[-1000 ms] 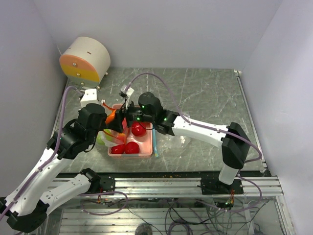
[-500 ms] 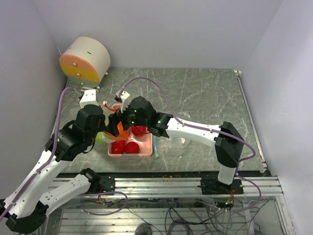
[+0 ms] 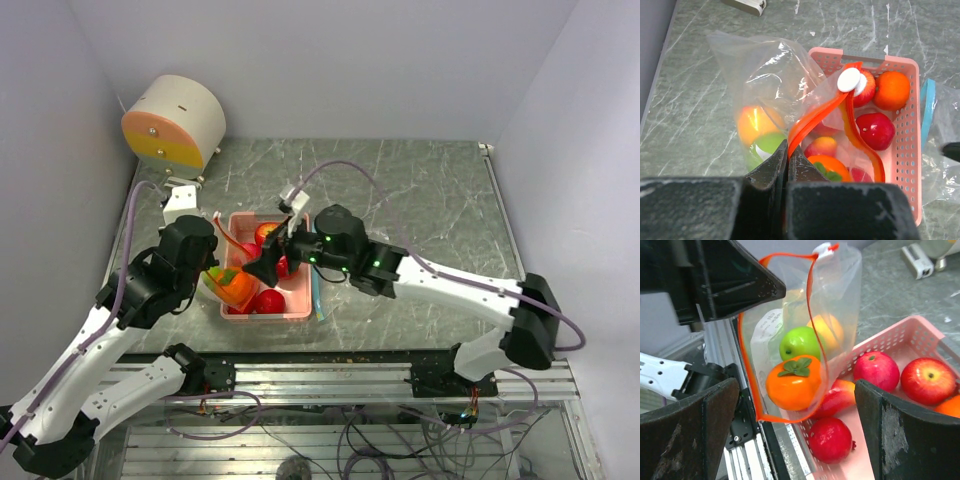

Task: Place the food in the zip-top bag and seal the zipper
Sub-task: Place the fake fruit in the zipper food storage bag, then pick up the fake fruit from the bin.

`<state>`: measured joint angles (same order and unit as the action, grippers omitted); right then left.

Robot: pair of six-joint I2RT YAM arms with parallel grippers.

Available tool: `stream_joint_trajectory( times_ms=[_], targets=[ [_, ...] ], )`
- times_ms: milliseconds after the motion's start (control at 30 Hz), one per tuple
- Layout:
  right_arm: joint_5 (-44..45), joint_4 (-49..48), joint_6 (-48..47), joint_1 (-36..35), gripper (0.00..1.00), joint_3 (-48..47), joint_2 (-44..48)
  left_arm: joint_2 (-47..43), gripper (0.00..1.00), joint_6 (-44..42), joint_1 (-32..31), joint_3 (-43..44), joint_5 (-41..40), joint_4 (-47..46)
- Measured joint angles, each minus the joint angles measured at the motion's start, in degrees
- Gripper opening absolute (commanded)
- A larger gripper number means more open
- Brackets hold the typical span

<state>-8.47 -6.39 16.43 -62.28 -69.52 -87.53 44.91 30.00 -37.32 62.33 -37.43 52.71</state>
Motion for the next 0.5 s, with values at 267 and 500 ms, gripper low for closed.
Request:
stream_joint_trajectory(
  times_ms=[267, 500],
  targets=[
    [11.85, 4.11, 0.11, 0.68, 0.96, -0.37, 3.67, -0.76, 0.07, 0.0, 0.0, 0.02, -1.77, 1.2],
    [22.43, 10.69, 2.64, 3.43, 0.9, -5.88, -6.73, -3.21, 0.07, 0.0, 0.0, 4.04, -5.11, 5.42]
  ],
)
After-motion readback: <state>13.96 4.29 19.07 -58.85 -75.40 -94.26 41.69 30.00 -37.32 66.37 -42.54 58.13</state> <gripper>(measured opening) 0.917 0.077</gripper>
